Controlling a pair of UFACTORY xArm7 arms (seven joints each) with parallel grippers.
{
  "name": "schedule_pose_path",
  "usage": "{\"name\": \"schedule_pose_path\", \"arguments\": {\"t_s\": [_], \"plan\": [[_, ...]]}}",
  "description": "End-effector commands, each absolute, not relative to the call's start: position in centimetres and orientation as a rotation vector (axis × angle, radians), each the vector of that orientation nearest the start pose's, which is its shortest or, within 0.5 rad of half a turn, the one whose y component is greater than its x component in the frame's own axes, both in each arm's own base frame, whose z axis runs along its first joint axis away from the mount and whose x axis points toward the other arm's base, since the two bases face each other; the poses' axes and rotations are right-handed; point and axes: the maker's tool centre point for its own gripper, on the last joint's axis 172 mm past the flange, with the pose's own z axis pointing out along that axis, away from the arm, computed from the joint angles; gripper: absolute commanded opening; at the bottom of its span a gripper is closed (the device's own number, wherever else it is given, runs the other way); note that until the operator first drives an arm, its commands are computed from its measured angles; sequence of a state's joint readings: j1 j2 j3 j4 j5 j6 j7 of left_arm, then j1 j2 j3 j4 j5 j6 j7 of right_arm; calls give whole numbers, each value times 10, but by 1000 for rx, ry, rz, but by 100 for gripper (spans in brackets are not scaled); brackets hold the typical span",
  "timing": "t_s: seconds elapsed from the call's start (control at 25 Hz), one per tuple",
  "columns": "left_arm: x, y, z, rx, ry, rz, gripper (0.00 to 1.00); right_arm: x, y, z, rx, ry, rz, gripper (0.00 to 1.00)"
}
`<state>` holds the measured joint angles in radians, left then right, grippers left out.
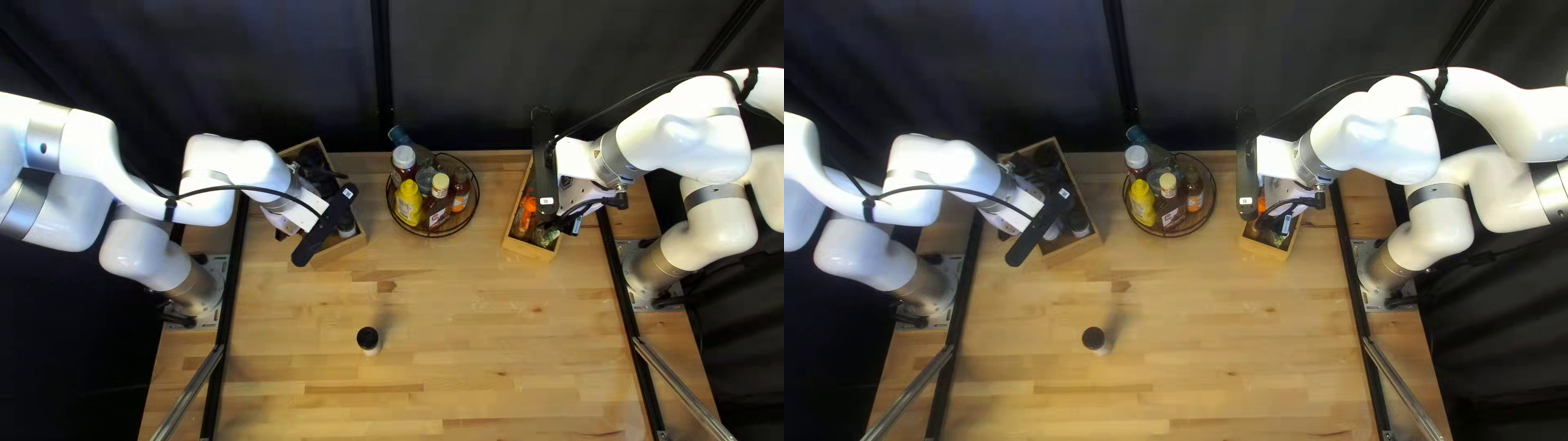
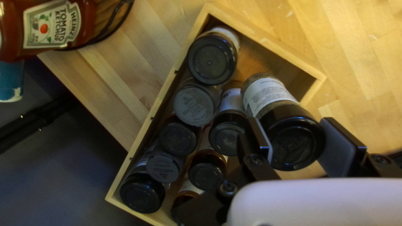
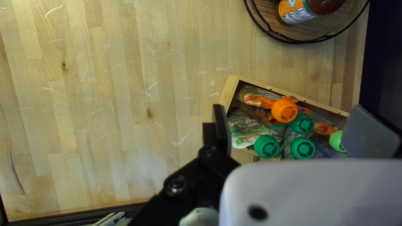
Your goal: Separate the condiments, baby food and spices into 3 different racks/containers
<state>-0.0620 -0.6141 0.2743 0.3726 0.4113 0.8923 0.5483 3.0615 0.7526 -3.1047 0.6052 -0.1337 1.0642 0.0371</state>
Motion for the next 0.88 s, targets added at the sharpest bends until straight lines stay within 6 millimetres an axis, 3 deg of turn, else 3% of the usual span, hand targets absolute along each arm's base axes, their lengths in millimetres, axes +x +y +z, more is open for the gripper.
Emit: {"name": "schedule_pose_path", "arguments": {"t_s": [0.04,0.12,0.16,0.2,0.24,0.28,0.44,0.6,0.8,0.88], "plan": [[302,100,137,-2814,890,-33,0,338,-44,287,-3258,63,-479,100],[304,99,135,-2818,893,-30,1,338,-44,287,-3258,63,-479,100],[306,97,135,-2821,898,-28,16,338,-44,287,-3258,63,-479,100],[306,96,134,-2823,901,-27,55,338,-44,287,-3258,63,-479,100],[307,95,135,-2825,905,-24,81,338,-44,287,-3258,63,-479,100],[308,94,135,-2826,906,-23,97,338,-44,287,-3258,63,-479,100],[310,91,141,-2834,905,-26,100,338,-44,287,-3258,63,-479,100],[317,71,156,-2839,925,-35,100,338,-44,287,-3258,63,-479,100],[330,24,171,-2854,1029,-60,100,338,-44,287,-3258,63,-479,100],[339,-10,172,-2856,1107,-73,100,338,-44,287,-3258,63,-479,100]]}}
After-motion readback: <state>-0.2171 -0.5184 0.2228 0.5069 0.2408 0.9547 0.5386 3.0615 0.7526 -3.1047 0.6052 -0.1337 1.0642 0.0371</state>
